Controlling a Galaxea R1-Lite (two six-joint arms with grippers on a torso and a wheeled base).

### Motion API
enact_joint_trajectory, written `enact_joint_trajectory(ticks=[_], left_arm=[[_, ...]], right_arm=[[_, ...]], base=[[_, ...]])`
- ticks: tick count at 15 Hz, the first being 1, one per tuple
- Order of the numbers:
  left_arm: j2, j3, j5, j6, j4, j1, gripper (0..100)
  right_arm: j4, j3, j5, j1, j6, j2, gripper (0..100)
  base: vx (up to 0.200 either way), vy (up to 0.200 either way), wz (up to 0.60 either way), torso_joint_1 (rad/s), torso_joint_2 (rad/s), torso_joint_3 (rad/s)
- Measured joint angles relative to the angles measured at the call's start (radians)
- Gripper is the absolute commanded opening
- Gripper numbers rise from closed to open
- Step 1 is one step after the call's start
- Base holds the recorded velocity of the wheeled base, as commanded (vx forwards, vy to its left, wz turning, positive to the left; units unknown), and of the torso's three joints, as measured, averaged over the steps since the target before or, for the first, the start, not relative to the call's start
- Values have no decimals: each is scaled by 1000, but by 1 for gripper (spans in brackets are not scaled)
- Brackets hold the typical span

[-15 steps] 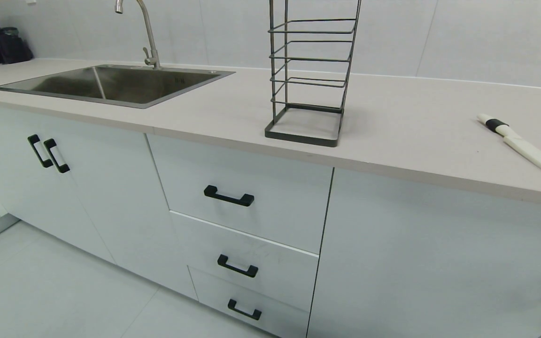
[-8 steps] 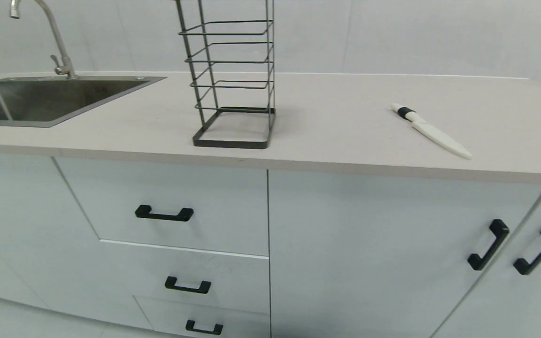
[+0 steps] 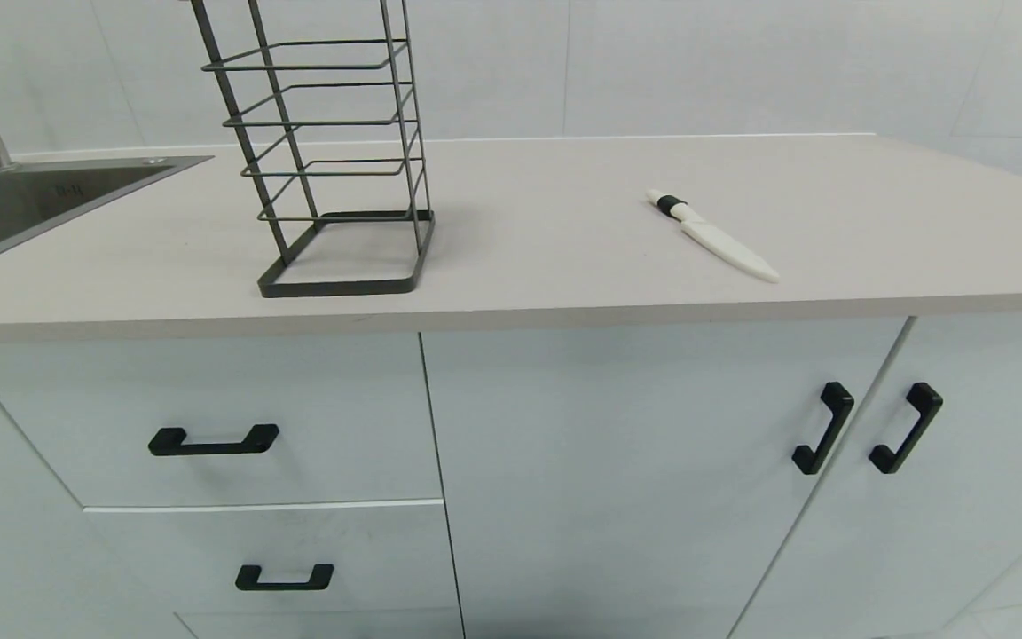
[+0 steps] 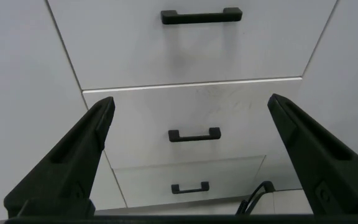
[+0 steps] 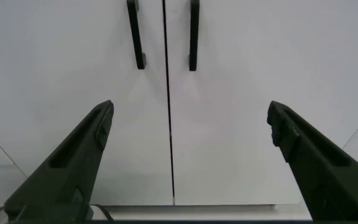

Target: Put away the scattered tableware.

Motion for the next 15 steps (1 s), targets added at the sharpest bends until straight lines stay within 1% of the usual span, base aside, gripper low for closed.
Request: enact_joint_trajectory(ticks=[2,5,8,11,15], left_arm=[[0,0,0,0,0,0,100],[0,0,0,-1,-1,0,100],[0,0,1,-1,-1,0,100],[0,0,0,-1,0,-1,100],[0,0,0,-3,-1,0,100]], right_arm=[[1,0,0,0,0,0,100],[1,0,0,0,0,0,100],[0,0,0,0,0,0,100],[1,0,0,-1,0,0,100],[1,0,1,-1,0,0,100]], base=[[0,0,0,0,0,0],[200,0,0,-2,6,-1],[0,0,0,0,0,0],[0,0,600,1,4,4],[0,0,0,0,0,0]])
